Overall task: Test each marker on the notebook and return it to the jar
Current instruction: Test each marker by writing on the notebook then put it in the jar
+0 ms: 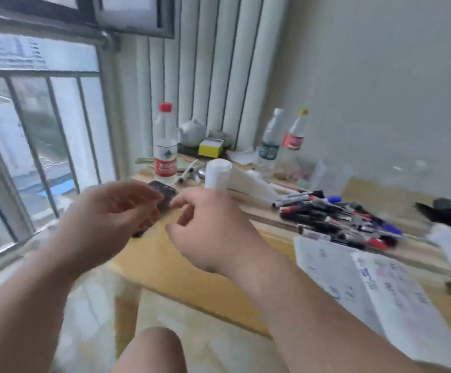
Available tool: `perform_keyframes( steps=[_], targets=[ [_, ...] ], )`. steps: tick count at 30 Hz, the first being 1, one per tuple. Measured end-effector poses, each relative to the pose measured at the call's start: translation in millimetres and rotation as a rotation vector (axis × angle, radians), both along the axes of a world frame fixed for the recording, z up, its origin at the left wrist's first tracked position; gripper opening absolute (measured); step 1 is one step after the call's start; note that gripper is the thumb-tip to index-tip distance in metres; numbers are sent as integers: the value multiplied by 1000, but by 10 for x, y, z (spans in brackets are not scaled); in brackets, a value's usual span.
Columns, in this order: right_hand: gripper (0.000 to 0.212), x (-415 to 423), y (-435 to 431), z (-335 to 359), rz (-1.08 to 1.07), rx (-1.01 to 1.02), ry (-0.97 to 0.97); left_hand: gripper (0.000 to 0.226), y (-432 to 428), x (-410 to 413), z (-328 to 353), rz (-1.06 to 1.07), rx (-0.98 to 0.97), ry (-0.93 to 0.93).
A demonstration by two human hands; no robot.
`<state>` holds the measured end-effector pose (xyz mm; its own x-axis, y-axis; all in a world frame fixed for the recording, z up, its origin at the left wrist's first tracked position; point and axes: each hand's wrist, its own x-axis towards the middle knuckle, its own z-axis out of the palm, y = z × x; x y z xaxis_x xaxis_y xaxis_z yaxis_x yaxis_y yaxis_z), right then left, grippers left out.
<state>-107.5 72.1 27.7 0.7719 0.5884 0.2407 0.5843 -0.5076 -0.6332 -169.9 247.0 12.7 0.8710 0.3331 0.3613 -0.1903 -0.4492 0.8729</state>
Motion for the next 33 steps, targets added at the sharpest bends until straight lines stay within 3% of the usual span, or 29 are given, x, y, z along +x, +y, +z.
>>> perform_keyframes(
  steps=[6,12,16,21,33],
  targets=[
    [9,333,-1667,16,-342,-60,-5,25,-1613,863,-15,-334,260,17],
    [9,840,-2615,-294,-531,-235,69,32,-2664,1538,-161,-468,476,136],
    [11,1249,-2763,-484,-560,-340,97,26,-2791,1995,-249,-430,585,184],
    [23,1584,-2796,-694,-555,-346,61,19,-2579,2269,-559,-326,542,181],
    [33,1534,-2934,-757,-510,-429,65,15,-2402,2286,-696,-451,718,214]
  ],
)
